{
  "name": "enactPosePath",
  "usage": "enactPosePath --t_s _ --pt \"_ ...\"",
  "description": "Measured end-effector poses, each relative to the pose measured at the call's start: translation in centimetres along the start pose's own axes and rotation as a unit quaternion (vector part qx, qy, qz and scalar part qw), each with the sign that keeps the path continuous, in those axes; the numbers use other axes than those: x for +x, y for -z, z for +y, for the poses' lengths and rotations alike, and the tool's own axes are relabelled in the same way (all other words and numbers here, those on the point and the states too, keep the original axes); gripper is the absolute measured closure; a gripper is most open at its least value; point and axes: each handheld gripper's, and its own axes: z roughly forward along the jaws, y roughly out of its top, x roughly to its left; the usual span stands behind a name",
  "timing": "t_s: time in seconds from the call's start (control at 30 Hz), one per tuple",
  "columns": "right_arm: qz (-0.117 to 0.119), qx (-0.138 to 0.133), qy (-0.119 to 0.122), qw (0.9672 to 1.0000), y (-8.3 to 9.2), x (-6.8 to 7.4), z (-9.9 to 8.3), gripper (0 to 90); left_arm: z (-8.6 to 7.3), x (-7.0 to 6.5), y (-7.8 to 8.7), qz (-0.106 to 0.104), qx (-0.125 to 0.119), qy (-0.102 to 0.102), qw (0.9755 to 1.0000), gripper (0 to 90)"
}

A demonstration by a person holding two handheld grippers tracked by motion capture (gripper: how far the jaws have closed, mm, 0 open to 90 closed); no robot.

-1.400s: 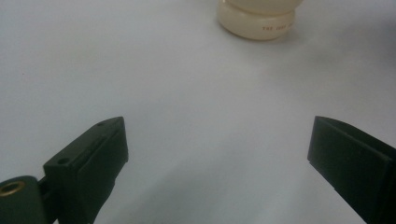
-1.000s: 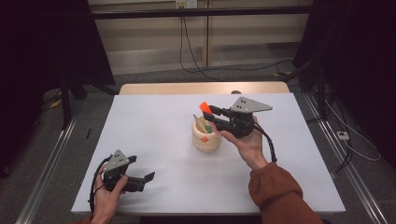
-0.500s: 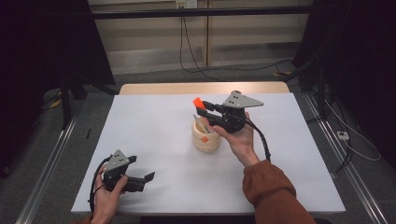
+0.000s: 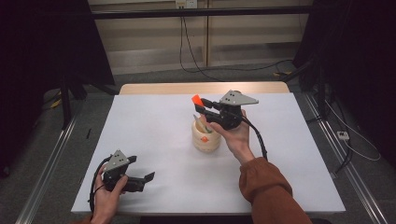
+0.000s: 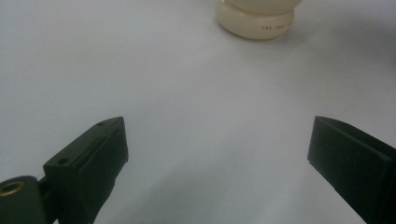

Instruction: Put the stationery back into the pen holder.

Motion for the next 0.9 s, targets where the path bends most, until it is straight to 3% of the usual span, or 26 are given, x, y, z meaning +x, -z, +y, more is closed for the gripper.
enactPosePath --t_s 0.37,0.9 --pt "-0.024 0.010 -0.021 0.9994 -0.9 -1.8 -1.1 67.7 0.0 0.0 0.0 -0.001 -0.002 0.001 1.0000 4.8" --pt "-0.021 0.027 -0.026 0.9991 -1.2 -2.3 -2.8 67.6 0.0 0.0 0.0 -0.002 0.001 0.001 1.0000 4.9"
